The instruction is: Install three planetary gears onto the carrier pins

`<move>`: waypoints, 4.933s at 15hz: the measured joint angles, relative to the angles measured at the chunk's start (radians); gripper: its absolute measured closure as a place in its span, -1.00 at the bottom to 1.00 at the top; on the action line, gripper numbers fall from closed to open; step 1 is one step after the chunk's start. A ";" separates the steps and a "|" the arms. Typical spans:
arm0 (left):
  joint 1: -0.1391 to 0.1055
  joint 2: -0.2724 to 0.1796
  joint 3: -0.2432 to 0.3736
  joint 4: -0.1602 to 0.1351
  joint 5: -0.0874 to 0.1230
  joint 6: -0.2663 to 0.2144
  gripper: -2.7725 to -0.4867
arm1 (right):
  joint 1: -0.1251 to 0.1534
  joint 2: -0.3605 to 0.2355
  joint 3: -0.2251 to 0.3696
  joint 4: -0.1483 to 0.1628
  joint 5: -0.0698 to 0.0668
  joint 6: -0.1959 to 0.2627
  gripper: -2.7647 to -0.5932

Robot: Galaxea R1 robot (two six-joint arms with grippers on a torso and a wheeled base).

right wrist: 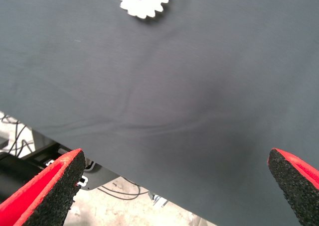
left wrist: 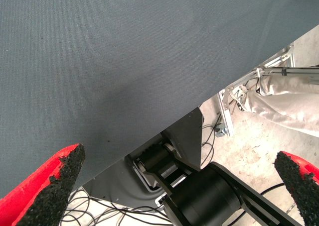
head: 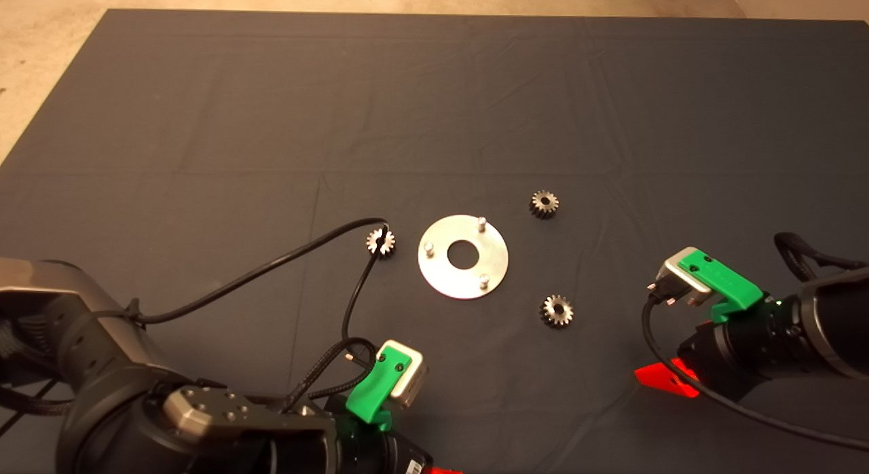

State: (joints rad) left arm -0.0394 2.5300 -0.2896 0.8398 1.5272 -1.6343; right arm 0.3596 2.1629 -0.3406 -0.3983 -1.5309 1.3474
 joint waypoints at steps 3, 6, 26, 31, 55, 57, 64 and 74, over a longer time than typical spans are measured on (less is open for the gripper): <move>0.000 0.001 0.000 0.000 0.000 0.000 -0.98 | -0.014 0.032 -0.035 0.002 -0.001 0.000 -0.97; 0.000 0.005 0.000 0.000 0.000 0.000 -0.98 | -0.031 0.100 -0.091 0.003 -0.002 0.000 -0.97; 0.000 0.005 0.000 0.000 0.000 0.000 -0.98 | -0.152 0.242 -0.323 -0.085 -0.001 -0.110 -0.97; 0.000 0.005 0.000 0.000 0.000 0.000 -0.98 | -0.190 0.260 -0.345 -0.121 0.000 -0.124 -0.97; 0.000 0.000 0.000 0.000 0.000 0.000 -0.98 | -0.224 0.317 -0.420 -0.191 0.000 -0.238 -0.24; 0.000 0.000 0.000 0.000 0.000 0.000 -0.98 | -0.224 0.317 -0.420 -0.199 -0.001 -0.240 -0.17; 0.000 0.000 0.000 0.000 0.000 0.000 -0.98 | -0.224 0.317 -0.422 -0.216 -0.008 -0.258 0.10; 0.000 0.000 0.000 -0.001 0.000 0.000 -0.98 | -0.227 0.317 -0.423 -0.237 -0.009 -0.261 0.48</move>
State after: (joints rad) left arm -0.0394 2.5296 -0.2896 0.8392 1.5272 -1.6344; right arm 0.1328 2.4795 -0.7634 -0.6355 -1.5394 1.0868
